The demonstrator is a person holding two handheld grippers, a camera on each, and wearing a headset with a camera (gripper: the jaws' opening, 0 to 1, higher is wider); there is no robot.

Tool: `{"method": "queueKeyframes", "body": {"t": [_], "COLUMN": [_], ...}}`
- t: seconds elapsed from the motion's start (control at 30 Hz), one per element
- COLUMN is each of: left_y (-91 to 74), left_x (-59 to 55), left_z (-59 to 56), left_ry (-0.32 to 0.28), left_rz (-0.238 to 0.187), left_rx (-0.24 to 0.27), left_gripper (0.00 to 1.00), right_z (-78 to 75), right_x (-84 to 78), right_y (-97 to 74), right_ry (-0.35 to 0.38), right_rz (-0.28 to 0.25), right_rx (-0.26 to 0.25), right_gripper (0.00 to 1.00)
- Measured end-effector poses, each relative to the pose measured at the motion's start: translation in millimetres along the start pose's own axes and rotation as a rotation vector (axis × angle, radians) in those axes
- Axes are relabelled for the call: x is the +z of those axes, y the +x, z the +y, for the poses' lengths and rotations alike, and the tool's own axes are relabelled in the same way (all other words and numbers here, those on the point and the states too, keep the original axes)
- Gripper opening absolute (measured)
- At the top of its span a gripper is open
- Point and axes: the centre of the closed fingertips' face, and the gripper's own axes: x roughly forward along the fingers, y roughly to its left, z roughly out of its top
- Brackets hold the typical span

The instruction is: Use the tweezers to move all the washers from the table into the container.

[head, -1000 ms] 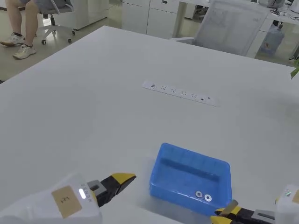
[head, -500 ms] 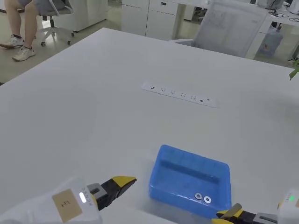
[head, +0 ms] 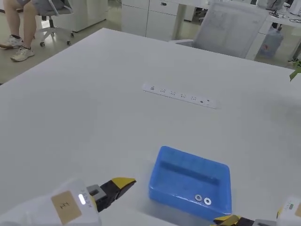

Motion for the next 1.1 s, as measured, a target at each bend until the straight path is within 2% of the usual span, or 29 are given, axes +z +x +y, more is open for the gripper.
{"method": "queueKeyframes", "body": {"t": [0.23, 0.43, 0.53, 0.6, 0.9, 1.1], "left_y": [-0.1, -0.6, -0.8, -1.1, -1.6, -2.4], "left_x": [0.8, 1.6, 1.8, 1.5, 2.3, 2.0], "left_z": [0.0, 0.1, 0.2, 0.9, -0.4, 0.8], "left_ry": [0.002, 0.000, -0.001, -0.002, 0.000, -0.003], "left_rz": [-0.003, -0.007, -0.008, -0.007, -0.010, -0.013], "left_rx": [0.000, 0.001, 0.002, 0.005, 0.001, 0.005], "left_gripper": [0.57, 0.57, 0.57, 0.57, 0.57, 0.57], "right_z": [-2.1, -2.3, -0.4, 3.4, 2.2, 1.2], "right_x": [-1.3, -2.8, 1.8, 5.7, 1.9, 10.0], "right_y": [-1.2, -3.4, -5.0, -7.7, -10.6, -14.2], "right_ry": [0.029, 0.036, 0.097, 0.123, 0.083, 0.101], "right_rz": [-0.013, -0.002, -0.030, -0.050, -0.014, -0.037], "right_rx": [-0.017, -0.043, -0.057, -0.036, -0.042, -0.040], "right_gripper": [0.03, 0.03, 0.03, 0.03, 0.03, 0.03]}}
